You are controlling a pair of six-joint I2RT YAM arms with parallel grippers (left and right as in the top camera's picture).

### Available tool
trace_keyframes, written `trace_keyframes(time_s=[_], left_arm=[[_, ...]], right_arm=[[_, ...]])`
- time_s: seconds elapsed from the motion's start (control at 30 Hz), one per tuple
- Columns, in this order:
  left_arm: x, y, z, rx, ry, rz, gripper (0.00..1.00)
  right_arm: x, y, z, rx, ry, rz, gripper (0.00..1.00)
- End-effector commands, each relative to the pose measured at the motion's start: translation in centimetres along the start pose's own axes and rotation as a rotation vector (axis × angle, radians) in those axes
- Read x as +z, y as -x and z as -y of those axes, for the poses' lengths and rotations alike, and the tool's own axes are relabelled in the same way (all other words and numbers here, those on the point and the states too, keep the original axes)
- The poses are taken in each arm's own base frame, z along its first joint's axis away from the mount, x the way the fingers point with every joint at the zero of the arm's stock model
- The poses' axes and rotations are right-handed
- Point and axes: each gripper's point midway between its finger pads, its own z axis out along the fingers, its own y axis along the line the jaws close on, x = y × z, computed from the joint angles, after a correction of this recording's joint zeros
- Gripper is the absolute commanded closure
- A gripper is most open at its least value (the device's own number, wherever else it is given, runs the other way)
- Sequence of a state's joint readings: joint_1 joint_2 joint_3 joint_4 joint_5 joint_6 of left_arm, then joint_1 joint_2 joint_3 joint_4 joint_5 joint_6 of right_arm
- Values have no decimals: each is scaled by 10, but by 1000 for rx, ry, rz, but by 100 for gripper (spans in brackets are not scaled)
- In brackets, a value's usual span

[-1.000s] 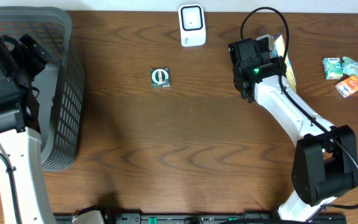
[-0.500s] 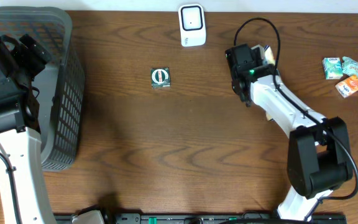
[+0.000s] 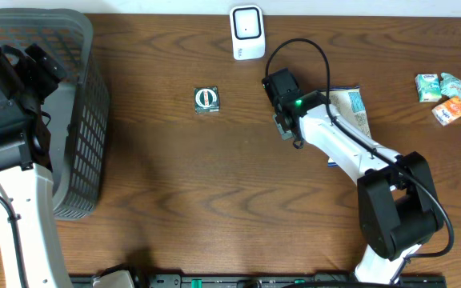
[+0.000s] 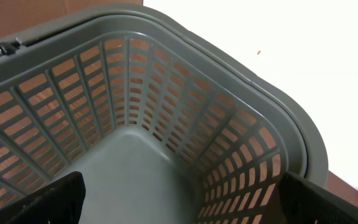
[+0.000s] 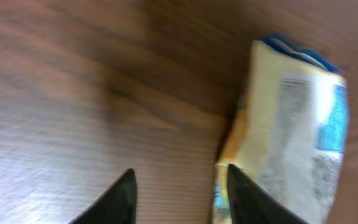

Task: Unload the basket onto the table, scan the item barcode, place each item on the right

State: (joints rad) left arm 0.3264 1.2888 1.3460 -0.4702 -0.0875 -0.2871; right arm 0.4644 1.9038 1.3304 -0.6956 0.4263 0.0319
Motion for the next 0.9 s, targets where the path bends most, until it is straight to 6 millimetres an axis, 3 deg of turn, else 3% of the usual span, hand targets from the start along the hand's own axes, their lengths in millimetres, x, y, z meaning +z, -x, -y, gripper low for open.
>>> trace_keyframes(time_s=[0.0, 0.17, 0.23, 0.37, 0.53, 0.7, 0.87], left_arm=[[-1, 6, 0, 6, 2, 13, 2], [-1, 6, 0, 6, 2, 13, 2], [-1, 6, 0, 6, 2, 13, 2], [-1, 6, 0, 6, 2, 13, 2], [-1, 6, 0, 6, 2, 13, 2], [-1, 6, 0, 6, 2, 13, 2], [-1, 6, 0, 6, 2, 13, 2]], right_arm=[[-8, 11, 3, 43, 23, 22, 55], [3, 7, 40, 191, -16, -6, 45], [12, 1, 56, 286, 13, -29, 36], [26, -5, 69, 431, 293, -55, 27], [26, -8, 97, 536, 588, 7, 24], [37, -34, 142, 600, 578, 17, 17], [52, -57, 154, 628, 564, -5, 16]])
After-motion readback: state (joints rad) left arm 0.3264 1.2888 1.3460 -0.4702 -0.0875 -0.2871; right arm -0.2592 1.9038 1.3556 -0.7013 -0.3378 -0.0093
